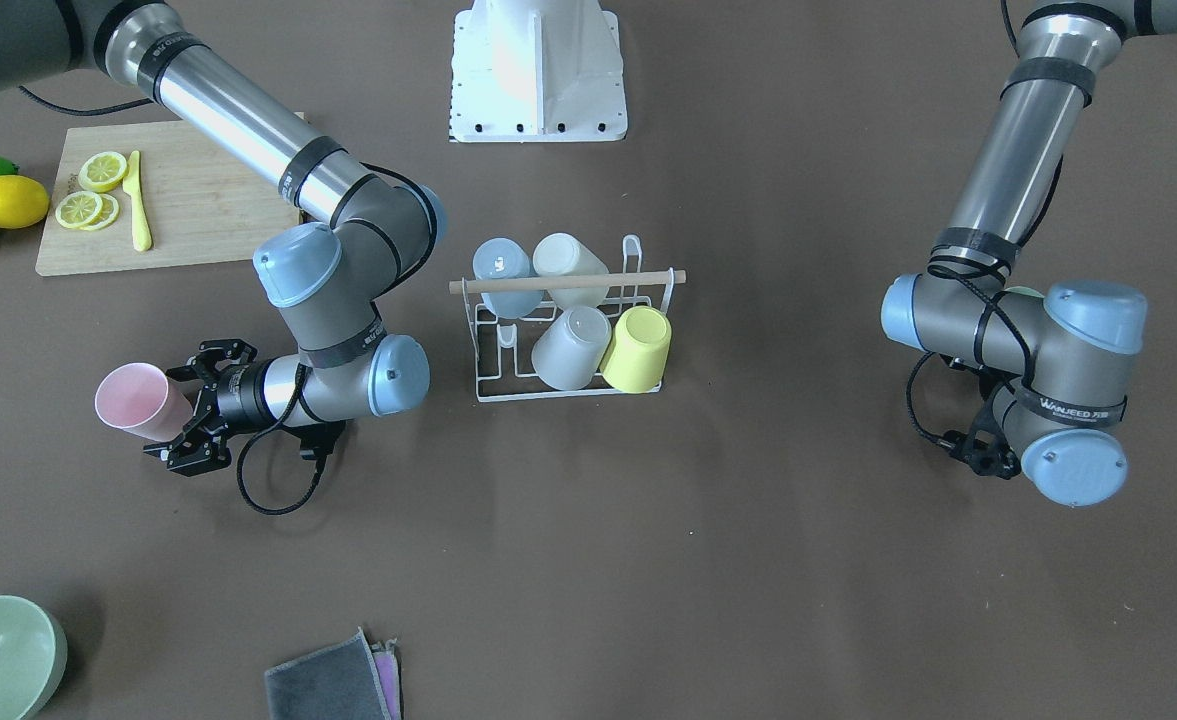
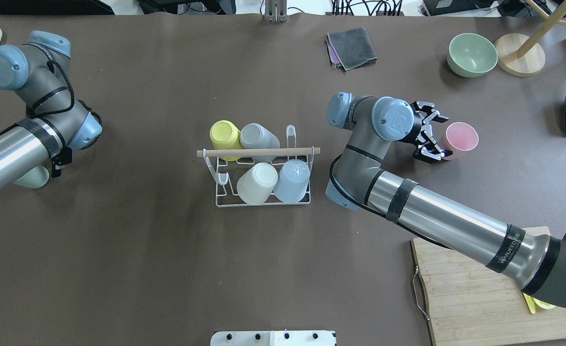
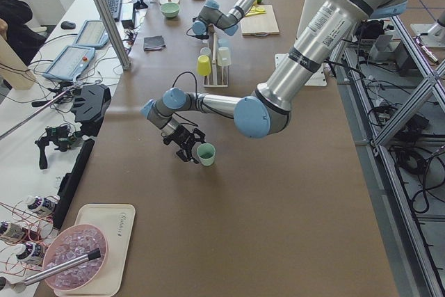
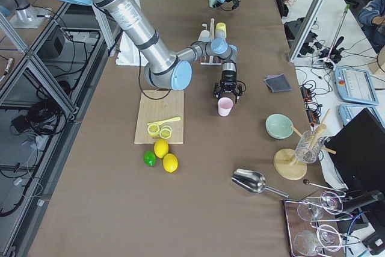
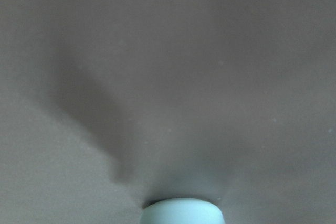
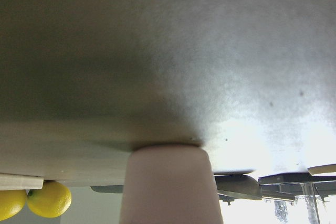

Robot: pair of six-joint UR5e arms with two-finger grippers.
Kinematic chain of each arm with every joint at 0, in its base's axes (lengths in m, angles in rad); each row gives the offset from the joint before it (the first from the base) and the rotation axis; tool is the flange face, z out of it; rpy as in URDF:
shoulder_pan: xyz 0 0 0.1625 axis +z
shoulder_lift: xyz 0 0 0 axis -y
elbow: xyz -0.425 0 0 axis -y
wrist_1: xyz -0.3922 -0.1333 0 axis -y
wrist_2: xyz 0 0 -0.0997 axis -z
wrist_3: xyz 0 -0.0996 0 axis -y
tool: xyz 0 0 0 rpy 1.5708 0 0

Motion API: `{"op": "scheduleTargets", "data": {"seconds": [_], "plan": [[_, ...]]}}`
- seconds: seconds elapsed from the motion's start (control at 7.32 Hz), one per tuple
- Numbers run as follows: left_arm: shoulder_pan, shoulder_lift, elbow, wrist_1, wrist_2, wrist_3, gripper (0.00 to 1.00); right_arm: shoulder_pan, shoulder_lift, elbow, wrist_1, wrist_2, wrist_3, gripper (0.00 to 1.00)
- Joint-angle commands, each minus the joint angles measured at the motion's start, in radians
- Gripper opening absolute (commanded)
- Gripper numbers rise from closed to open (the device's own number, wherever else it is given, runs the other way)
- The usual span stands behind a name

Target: Place cup on cup holder

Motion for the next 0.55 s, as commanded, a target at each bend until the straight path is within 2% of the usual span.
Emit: {"op": "scheduleTargets", "data": {"seconds": [0.0, 0.41], "plan": [[0.006, -0.003, 0.005, 0.042, 0.007, 0.075, 0.97, 0.001, -0.025, 0.027, 0.000, 0.000, 0.000, 1.00], [-0.017, 0.000, 0.008, 0.073, 0.025, 0.122, 0.97, -0.001, -0.039, 0.035, 0.002, 0.002, 0.004, 1.00]]}}
